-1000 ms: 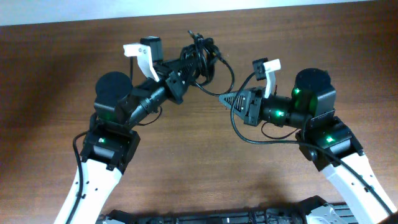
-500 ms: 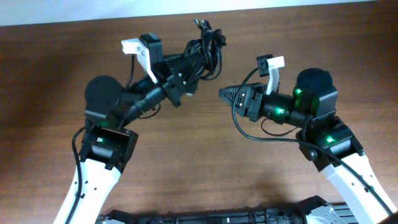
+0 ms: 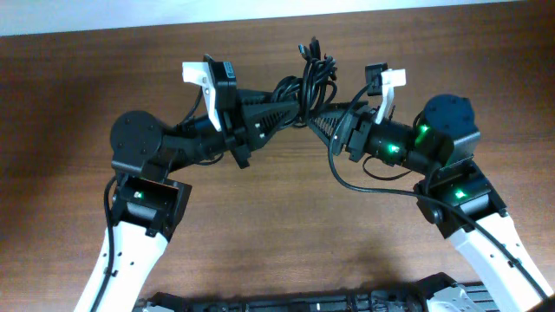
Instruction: Untangle cables
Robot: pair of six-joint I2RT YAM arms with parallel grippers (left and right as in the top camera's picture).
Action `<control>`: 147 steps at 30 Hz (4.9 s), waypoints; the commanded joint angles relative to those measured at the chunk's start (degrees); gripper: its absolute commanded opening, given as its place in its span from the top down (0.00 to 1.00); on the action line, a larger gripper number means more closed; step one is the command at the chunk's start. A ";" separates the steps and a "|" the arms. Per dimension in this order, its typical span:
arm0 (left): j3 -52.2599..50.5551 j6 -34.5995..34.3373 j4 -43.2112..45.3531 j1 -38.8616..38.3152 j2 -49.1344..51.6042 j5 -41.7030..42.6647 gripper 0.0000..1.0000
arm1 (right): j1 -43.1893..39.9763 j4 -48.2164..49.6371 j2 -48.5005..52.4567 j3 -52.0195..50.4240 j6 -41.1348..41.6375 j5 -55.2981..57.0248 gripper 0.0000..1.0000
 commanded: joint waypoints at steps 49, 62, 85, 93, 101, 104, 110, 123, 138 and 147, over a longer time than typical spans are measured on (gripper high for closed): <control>0.70 0.20 3.48 2.99 -0.17 2.56 1.00 | 0.17 -2.67 -0.48 0.57 -5.84 -3.26 0.59; 0.70 -3.21 3.45 1.79 -0.17 5.53 1.00 | 0.17 -2.62 -0.37 0.57 -6.49 -0.37 0.58; 0.70 1.79 -18.71 0.85 -0.15 -44.74 1.00 | 0.28 -12.59 -0.44 0.57 -9.44 -12.92 0.96; 0.72 1.53 -17.77 0.85 -0.24 -45.62 1.00 | 0.22 -20.26 -0.48 0.57 -9.44 1.64 0.45; 0.72 -8.74 -17.05 0.85 -0.22 -48.19 1.00 | 0.28 -18.25 -0.48 0.57 -14.01 -7.26 0.39; 0.72 -24.15 -16.50 0.79 -0.22 -49.00 1.00 | 0.96 -12.41 -0.48 0.57 -13.90 -9.92 0.39; 0.72 -48.72 -16.46 0.74 -0.22 -44.46 1.00 | 6.78 -4.52 2.38 0.57 -12.57 -5.18 0.38; 0.72 -48.70 -16.39 -6.36 0.24 -41.33 1.00 | 7.04 0.85 6.80 0.57 -12.72 -4.94 0.50; 0.72 -47.04 -16.72 1.16 0.74 -57.81 1.00 | 7.02 -15.28 6.78 0.55 -15.52 -4.92 0.96; 0.72 -18.05 -16.76 1.66 0.74 -42.42 1.00 | 6.67 -15.80 6.25 0.57 -15.52 3.69 0.36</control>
